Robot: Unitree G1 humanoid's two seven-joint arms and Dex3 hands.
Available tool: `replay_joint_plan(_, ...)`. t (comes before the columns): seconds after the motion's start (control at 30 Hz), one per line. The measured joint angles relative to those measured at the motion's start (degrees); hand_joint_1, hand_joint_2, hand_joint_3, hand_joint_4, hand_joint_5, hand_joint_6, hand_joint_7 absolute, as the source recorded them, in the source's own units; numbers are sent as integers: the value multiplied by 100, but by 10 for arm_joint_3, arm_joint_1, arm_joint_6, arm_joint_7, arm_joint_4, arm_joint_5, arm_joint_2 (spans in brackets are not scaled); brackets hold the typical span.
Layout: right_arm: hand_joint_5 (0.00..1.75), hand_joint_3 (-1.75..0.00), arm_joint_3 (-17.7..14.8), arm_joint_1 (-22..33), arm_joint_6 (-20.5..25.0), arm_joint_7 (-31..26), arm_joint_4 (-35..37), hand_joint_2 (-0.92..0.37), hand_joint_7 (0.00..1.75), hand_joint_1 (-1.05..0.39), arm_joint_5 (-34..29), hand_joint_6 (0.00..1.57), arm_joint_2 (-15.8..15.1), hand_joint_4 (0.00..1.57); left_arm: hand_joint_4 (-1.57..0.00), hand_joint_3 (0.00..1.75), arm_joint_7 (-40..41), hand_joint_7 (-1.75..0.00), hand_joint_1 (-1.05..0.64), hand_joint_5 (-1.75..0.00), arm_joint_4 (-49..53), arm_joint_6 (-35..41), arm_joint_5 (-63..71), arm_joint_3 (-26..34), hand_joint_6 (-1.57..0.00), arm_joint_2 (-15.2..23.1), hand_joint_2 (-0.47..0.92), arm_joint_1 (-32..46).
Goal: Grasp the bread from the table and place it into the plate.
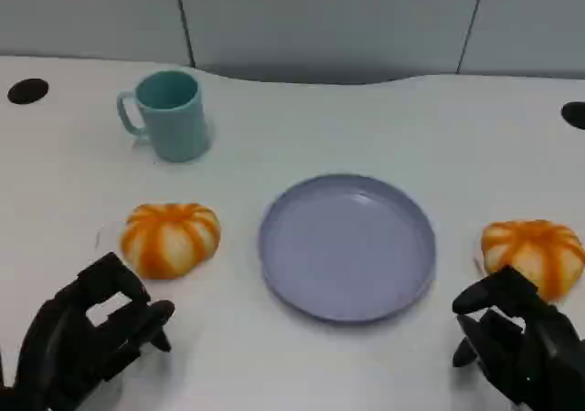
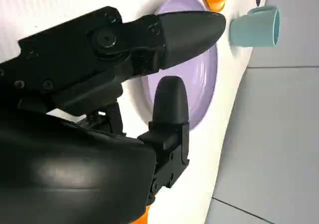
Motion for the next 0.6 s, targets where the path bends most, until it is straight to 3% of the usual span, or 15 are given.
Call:
replay_joint_plan(0.5, 175, -31, 1, 1, 3, -2, -2, -92, 175, -27, -2, 33, 0, 55, -70, 10, 0, -175, -20, -175, 0, -5, 5, 0, -53, 0, 91, 0)
replay_joint_plan(0.6, 175, -31, 2, 3, 6, -2, -5, -92, 175, -29, -1, 32, 2, 55, -76, 9, 28, -175, -18, -175, -5, -59, 58, -4, -53, 4, 89, 6)
